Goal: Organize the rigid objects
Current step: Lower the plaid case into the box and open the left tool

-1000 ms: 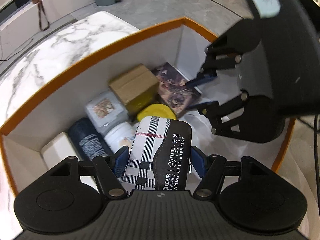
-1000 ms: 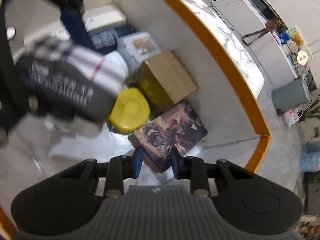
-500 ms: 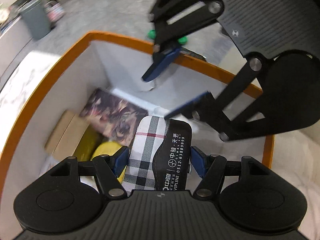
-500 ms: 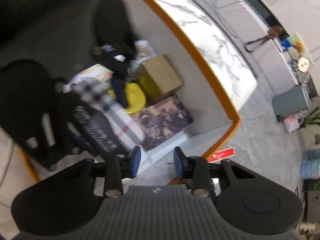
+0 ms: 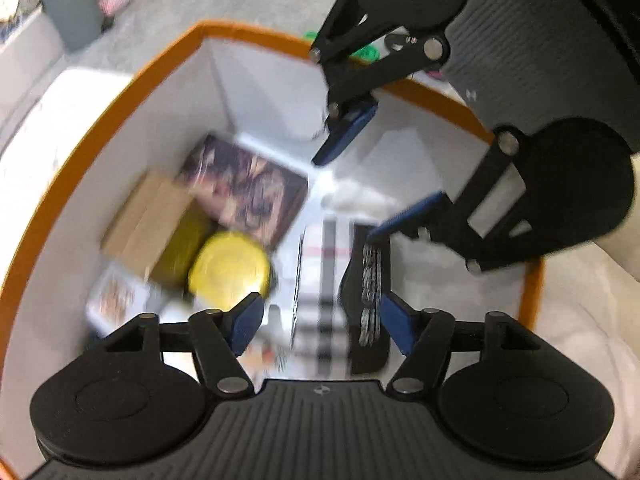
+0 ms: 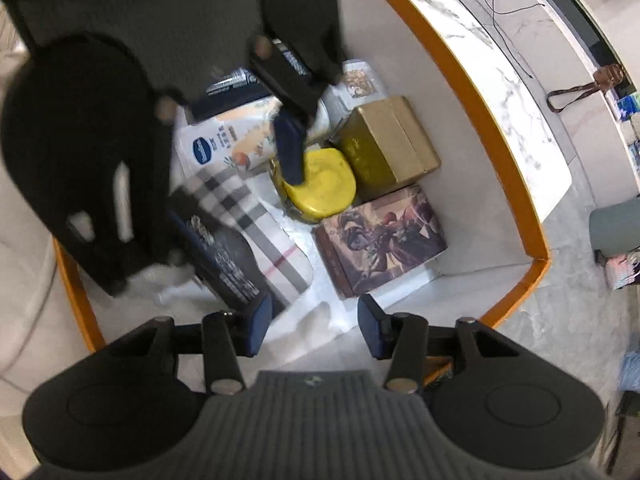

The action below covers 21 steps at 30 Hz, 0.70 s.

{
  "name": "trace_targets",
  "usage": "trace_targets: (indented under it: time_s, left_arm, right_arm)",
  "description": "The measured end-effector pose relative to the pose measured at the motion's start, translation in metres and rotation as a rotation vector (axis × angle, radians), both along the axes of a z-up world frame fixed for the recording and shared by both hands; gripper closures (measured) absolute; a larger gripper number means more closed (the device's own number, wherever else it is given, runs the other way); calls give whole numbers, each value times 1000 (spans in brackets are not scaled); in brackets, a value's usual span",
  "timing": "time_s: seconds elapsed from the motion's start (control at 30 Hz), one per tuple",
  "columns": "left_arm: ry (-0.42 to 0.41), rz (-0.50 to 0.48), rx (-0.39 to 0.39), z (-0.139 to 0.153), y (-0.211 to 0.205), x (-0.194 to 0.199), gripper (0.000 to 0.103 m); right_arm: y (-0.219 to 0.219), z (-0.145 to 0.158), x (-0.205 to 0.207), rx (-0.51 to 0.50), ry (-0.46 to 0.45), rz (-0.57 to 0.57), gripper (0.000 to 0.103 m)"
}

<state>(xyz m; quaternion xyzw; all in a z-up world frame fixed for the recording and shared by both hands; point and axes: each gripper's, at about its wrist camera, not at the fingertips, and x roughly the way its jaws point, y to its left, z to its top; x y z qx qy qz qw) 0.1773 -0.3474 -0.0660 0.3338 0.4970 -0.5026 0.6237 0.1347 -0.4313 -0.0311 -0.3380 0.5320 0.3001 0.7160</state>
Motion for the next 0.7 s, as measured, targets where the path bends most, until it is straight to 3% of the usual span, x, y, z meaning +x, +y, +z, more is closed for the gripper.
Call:
trace_targets:
  time_s: [0.1,0.17,0.3,0.43,0.7]
  left_arm:
    - [26,99,60,2,11,1,36]
    - [112,166,85,-4,18,5,48]
    - [270,322,178,-28,22,21,51]
    - [380,386,157,-38,23,26,59]
    - [315,440,50,-27,10,35,72]
  right_arm:
    - [4,-2,-2,9,27,8,56]
    - [7,-3,-3,1,36,14,58]
    - [9,-6,-1,-35,60,-3,58]
    - [9,-3,-2,-35,58,-6,59]
    - [8,-9,3,-26,86,-2,59]
